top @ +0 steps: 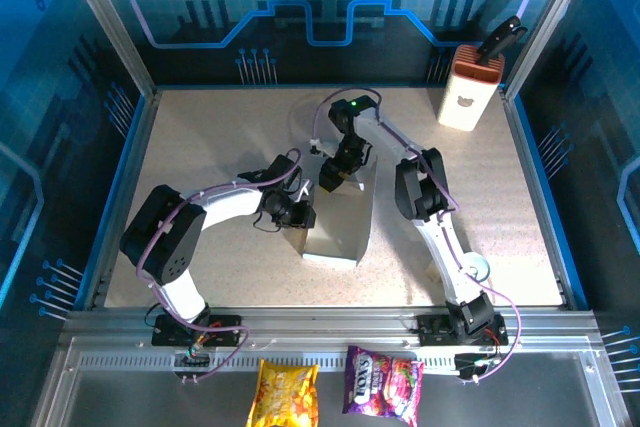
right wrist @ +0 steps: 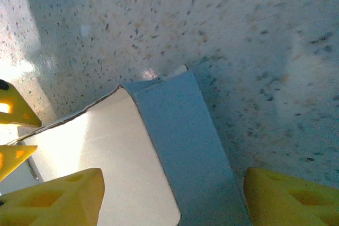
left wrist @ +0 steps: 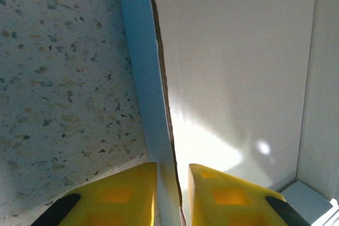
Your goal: Fold the paper box
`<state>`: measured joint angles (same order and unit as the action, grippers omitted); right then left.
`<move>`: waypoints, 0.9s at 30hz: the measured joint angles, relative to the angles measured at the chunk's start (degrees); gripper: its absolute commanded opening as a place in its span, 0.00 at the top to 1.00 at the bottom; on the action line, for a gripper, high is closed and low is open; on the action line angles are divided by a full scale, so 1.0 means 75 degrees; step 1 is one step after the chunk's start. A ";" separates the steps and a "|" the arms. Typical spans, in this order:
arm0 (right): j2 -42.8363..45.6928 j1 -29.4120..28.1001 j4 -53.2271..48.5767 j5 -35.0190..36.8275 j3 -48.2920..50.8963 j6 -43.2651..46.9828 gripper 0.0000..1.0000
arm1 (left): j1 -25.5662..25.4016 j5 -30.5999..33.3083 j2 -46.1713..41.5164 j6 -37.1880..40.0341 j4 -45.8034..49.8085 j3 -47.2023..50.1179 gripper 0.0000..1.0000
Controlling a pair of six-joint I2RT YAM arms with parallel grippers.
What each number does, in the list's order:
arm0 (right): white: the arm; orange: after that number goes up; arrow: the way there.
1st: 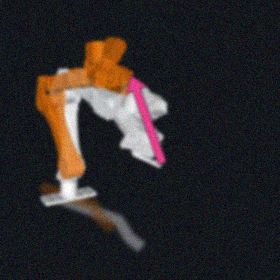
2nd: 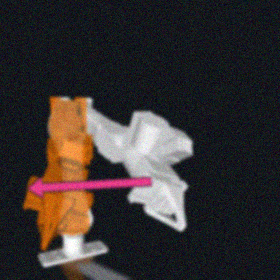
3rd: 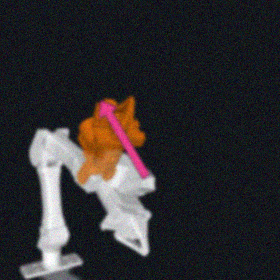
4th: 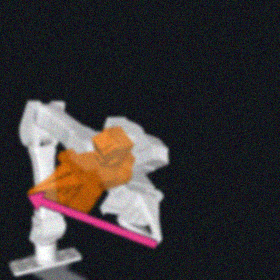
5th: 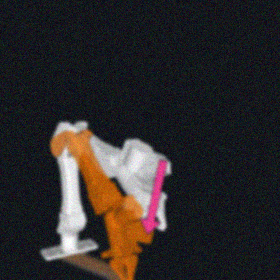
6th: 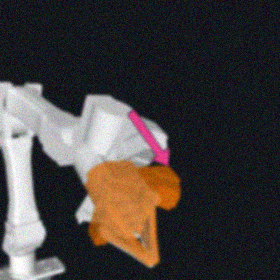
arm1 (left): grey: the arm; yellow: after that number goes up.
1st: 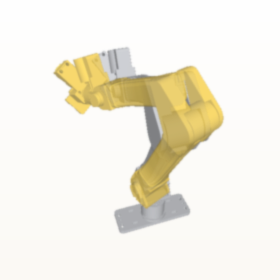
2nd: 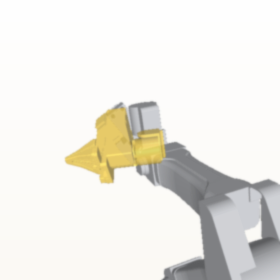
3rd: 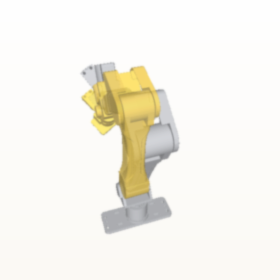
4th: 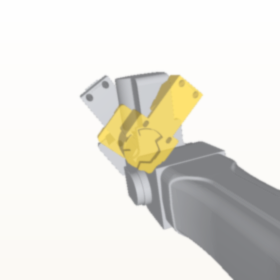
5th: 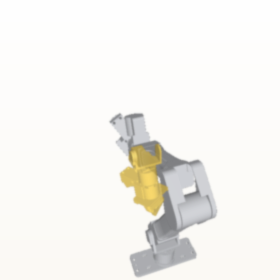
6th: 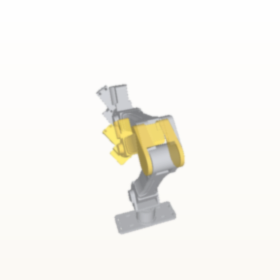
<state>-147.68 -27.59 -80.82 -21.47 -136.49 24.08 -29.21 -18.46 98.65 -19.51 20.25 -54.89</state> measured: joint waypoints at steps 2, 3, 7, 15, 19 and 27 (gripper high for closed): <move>0.0000 -0.0052 -0.0055 -0.0006 0.0114 0.0020 0.31 | 0.0000 0.0000 0.0000 -0.0009 0.0000 0.0000 0.78; 0.0000 -0.0073 -0.0085 -0.0017 0.0169 0.0026 0.32 | 0.0000 0.0003 0.0000 -0.0012 0.0000 0.0000 0.78; 0.0032 -0.0157 -0.0140 -0.0061 0.0353 0.0026 0.35 | 0.0000 0.0000 0.0000 -0.0017 -0.0003 0.0000 0.79; 0.0679 -0.0350 -0.0227 -0.0099 0.0551 0.0023 0.36 | 0.0000 0.0000 0.0146 -0.0198 -0.0041 0.0000 0.80; 0.1122 -0.0455 -0.0251 -0.0227 0.0714 0.0017 0.40 | 0.0000 0.0000 0.0163 -0.0213 -0.0082 0.0000 0.81; 0.1215 -0.0472 -0.0137 0.0204 0.0906 -0.0318 0.57 | -0.0003 -0.0003 0.0213 -0.0216 -0.0175 0.0000 0.81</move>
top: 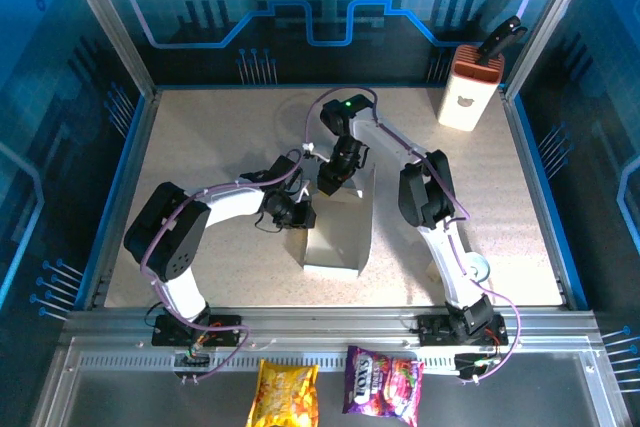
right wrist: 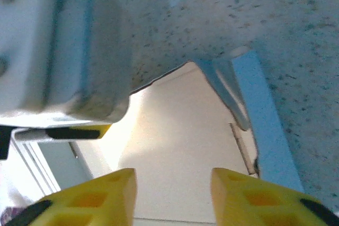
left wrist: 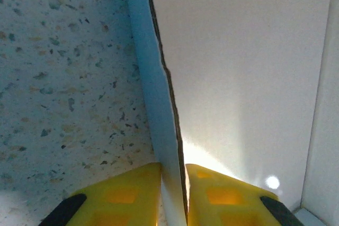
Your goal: Fold the paper box
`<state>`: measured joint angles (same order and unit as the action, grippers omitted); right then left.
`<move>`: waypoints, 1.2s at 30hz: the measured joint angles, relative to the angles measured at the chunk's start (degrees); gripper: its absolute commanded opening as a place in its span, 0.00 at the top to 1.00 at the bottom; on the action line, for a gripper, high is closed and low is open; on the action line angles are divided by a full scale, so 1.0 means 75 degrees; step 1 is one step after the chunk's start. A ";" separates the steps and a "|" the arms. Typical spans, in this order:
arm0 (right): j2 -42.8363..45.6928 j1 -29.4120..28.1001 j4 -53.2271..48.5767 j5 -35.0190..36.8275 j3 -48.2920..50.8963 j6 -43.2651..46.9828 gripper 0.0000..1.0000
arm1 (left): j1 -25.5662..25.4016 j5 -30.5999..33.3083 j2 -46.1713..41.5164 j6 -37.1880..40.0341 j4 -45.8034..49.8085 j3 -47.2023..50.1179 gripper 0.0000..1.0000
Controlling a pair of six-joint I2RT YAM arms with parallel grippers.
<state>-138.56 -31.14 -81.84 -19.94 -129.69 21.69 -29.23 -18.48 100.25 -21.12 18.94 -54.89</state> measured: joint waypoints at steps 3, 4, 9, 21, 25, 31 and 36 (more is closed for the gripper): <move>0.0000 0.0044 0.0184 0.0271 -0.0041 -0.0102 0.53 | -0.0006 0.0000 0.0000 0.0000 0.0000 0.0000 0.81; 0.0000 0.0044 0.0236 0.0423 -0.0050 -0.0087 0.53 | -0.0006 0.0000 0.0000 0.0000 -0.0003 0.0000 0.80; 0.0032 -0.0047 0.0466 0.1023 0.0050 -0.0050 0.51 | -0.0012 0.0003 0.0000 -0.0006 -0.0006 0.0000 0.80; 0.0510 -0.0557 0.1842 0.2702 0.1626 0.0411 0.73 | -0.0012 0.0003 -0.0015 -0.0178 -0.0023 0.0029 0.78; 0.0842 -0.0562 0.2267 0.3022 0.2008 0.0510 0.84 | -0.0012 0.0102 -0.0248 -0.0207 0.0029 0.0102 0.74; 0.1749 -0.0577 0.3086 0.3238 0.2967 0.0510 0.92 | 0.0015 0.0455 -0.1466 -0.0335 0.0210 0.0096 0.65; 0.2687 -0.0583 0.4127 0.2961 0.3905 0.0187 0.94 | 0.0338 0.0772 -0.2699 -0.0391 0.0519 0.0079 0.58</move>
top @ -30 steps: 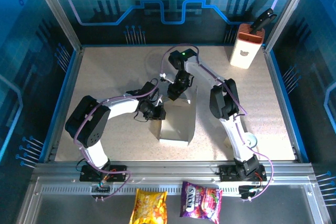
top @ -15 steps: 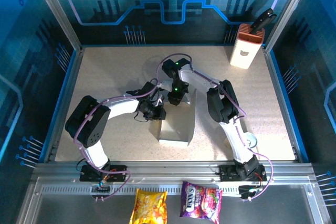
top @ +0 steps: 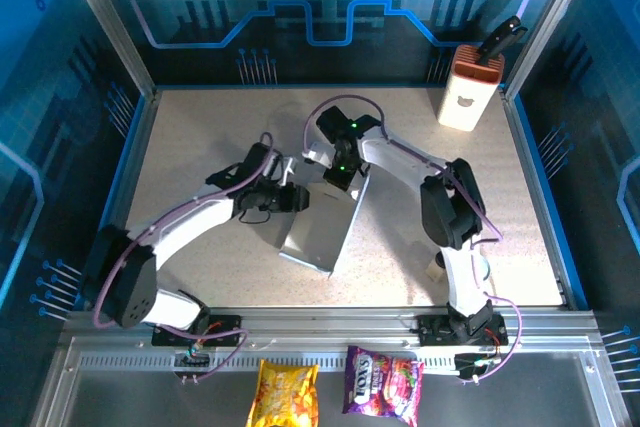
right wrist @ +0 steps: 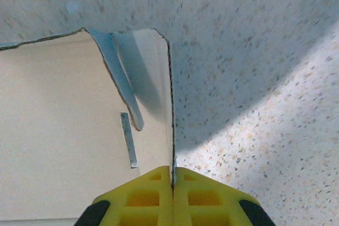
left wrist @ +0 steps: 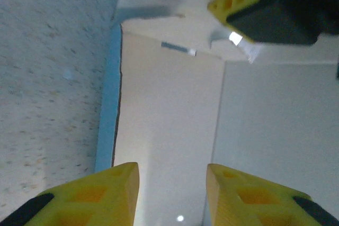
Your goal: Fold the paper box
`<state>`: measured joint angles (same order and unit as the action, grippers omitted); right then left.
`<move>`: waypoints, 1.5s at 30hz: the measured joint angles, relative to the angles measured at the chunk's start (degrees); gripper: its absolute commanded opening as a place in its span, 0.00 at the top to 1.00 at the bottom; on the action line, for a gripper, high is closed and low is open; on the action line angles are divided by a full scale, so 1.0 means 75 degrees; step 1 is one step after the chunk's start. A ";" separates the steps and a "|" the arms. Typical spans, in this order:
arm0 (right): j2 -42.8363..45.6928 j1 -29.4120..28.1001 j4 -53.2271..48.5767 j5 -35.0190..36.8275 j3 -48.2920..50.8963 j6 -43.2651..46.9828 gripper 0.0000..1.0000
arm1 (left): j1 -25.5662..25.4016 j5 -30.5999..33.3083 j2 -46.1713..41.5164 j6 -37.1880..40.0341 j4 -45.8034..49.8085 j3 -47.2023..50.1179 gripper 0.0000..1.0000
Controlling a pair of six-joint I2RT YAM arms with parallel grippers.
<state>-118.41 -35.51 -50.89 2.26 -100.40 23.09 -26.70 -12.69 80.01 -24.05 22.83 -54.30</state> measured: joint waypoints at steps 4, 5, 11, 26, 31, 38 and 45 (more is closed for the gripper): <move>0.0813 -0.0003 0.1250 -0.0475 0.1008 -0.0431 0.95 | 0.0624 0.0134 -0.0810 0.0029 0.0353 -0.0128 0.51; 0.1023 -0.0003 0.1647 -0.0597 0.1300 -0.0565 0.95 | 0.0804 0.0152 -0.0976 0.0052 0.0463 -0.0204 0.49; 0.1958 -0.0012 0.4348 -0.1425 0.2970 -0.1448 0.95 | 0.1597 0.0099 -0.1335 0.0309 0.1046 -0.0650 0.42; 0.1754 -0.0023 1.1430 -0.3171 0.5805 -0.2777 0.95 | 0.2296 -0.0306 -0.1317 0.0991 0.2127 -0.0944 0.28; 0.1239 -0.0020 1.2954 -0.3579 0.6132 -0.3147 0.96 | 0.2684 -0.0498 -0.1253 0.1154 0.2186 -0.1207 0.28; 0.0796 0.0061 1.3945 -0.3803 0.6373 -0.3617 0.98 | 0.2888 -0.0656 -0.0472 0.1492 0.2369 -0.1244 0.26; 0.0740 0.0146 1.4484 -0.4150 0.6487 -0.3684 0.98 | 0.3115 -0.0303 -0.0965 0.1775 0.2358 -0.1708 0.22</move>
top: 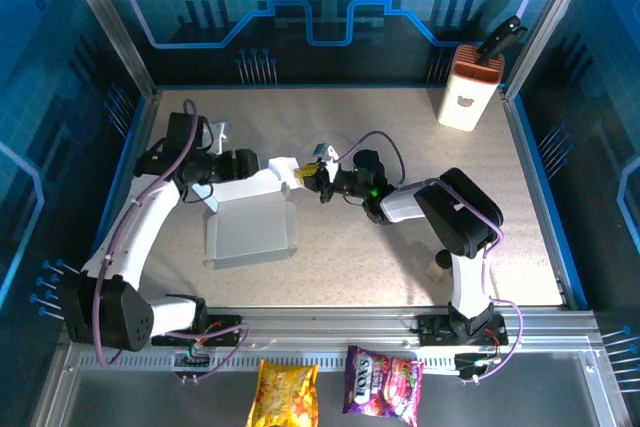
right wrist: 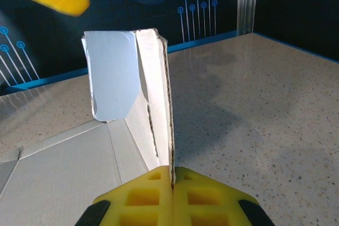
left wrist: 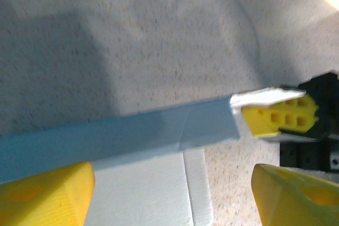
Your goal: Fold the paper box
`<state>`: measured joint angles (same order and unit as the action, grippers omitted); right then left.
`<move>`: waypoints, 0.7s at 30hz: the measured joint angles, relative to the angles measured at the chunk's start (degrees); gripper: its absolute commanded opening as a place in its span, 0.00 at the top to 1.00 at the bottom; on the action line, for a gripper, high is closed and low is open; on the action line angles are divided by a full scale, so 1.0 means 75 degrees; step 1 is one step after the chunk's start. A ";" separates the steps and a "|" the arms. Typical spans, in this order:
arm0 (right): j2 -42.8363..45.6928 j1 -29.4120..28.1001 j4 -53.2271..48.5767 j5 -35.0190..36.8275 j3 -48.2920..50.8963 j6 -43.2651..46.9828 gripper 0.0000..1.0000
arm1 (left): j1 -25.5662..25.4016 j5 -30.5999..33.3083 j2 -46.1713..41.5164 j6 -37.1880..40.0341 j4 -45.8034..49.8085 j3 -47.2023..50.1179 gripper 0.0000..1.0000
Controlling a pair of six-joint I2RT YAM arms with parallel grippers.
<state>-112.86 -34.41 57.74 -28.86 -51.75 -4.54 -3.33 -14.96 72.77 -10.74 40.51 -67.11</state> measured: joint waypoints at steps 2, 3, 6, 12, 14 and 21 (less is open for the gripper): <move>-0.0009 0.0017 0.0125 -0.0105 0.0050 -0.0009 0.98 | 0.0058 0.0143 0.0236 0.0119 0.0020 -0.0428 0.22; -0.0015 0.0029 0.0172 -0.0157 0.0055 -0.0029 0.98 | 0.0082 0.0204 0.0431 0.0219 0.0029 -0.0644 0.21; -0.0047 0.0067 0.0321 -0.0224 0.0058 -0.0119 0.99 | 0.0143 0.0245 0.1218 0.0428 0.0096 -0.1180 0.22; -0.0050 0.0149 0.0233 -0.0050 0.0058 -0.0393 1.00 | 0.0189 -0.0385 0.2445 0.0688 0.0734 -0.1527 0.26; -0.0050 0.0149 -0.0015 0.0082 0.0044 -0.0431 1.00 | 0.0189 -0.0772 0.2428 0.0737 0.0883 -0.1440 0.30; 0.0134 0.0140 -0.1603 0.0635 -0.0265 -0.0344 1.00 | 0.0187 -0.2197 0.1702 0.0455 0.0708 -0.0315 0.50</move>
<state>-111.85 -33.36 45.71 -24.10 -53.74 -7.11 -1.93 -31.44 85.54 -7.33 45.82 -69.47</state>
